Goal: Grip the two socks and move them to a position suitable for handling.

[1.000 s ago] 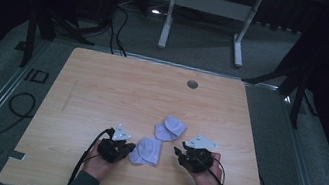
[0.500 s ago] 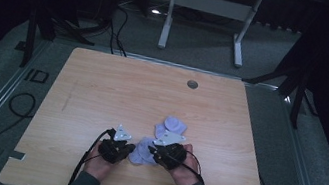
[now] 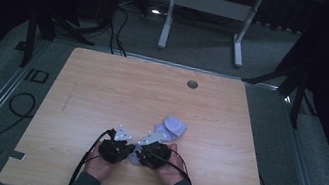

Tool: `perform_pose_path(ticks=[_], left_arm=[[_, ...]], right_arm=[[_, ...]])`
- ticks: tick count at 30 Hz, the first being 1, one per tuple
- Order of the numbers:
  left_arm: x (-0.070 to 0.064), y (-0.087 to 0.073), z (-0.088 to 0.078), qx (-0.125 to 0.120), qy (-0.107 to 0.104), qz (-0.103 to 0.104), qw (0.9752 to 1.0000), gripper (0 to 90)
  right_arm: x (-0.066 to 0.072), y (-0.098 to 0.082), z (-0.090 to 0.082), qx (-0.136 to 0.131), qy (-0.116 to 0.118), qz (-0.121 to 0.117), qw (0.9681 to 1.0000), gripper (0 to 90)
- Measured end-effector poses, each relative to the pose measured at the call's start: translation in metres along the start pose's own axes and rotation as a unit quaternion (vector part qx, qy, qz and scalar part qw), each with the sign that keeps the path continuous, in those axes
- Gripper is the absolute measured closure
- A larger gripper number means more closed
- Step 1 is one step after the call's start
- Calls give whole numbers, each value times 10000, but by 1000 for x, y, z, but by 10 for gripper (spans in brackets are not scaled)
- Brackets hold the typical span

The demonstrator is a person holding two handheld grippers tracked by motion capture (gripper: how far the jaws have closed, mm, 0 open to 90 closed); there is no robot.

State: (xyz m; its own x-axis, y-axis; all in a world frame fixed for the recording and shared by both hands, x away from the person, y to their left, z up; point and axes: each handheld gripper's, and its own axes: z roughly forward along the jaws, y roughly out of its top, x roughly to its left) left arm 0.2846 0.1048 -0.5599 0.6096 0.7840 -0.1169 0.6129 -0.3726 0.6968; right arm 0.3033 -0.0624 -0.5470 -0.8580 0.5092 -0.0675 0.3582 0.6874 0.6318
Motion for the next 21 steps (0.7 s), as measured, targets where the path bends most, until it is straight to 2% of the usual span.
perform_pose_path(ticks=[3,9,14,21], left_arm=[[0,0,0,0,-4,-29,10000,891],[0,0,0,-3,-7,-42,10000,892],[1,0,0,8,-16,-26,10000,892],[0,0,0,-8,-5,-34,10000,892]], right_arm=[[0,-2,4,10,-4,47,10000,695],[-3,-2,1,11,-71,137,9999,853],[-6,-4,-9,-200,-154,272,9993,873],[-17,-15,-39,-514,-292,538,9968,872]])
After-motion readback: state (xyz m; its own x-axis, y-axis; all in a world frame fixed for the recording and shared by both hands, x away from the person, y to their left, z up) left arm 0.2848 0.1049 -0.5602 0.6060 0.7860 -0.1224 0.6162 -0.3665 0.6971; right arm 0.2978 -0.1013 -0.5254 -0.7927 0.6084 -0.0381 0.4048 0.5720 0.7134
